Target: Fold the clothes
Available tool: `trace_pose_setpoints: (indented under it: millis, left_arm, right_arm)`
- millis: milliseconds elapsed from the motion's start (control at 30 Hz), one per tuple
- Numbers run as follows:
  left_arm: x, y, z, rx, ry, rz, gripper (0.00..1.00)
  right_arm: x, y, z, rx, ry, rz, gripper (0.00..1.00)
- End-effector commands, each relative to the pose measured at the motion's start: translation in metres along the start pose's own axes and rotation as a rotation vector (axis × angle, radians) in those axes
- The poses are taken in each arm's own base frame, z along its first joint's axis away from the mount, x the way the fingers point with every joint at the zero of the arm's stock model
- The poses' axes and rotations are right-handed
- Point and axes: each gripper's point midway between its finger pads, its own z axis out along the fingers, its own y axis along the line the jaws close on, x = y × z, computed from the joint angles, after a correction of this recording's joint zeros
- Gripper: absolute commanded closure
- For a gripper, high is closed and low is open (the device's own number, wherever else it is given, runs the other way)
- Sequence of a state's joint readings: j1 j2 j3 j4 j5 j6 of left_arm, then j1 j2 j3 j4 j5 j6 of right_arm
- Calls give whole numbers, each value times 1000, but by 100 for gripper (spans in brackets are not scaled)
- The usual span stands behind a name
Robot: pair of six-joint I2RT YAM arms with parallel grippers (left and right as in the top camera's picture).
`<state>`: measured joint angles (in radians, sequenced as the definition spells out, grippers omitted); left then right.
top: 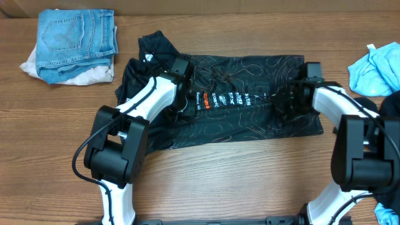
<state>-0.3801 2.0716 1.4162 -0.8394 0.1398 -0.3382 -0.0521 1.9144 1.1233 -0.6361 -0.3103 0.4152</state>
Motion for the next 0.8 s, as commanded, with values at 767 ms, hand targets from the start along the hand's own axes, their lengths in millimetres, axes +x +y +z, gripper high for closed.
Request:
trace_pose_setpoints:
  millis: [767]
  left_arm:
    - [-22,70,-2,-350,-98,-26,91]
  right_arm:
    - [-99,-117,-39,231,-323,192,85]
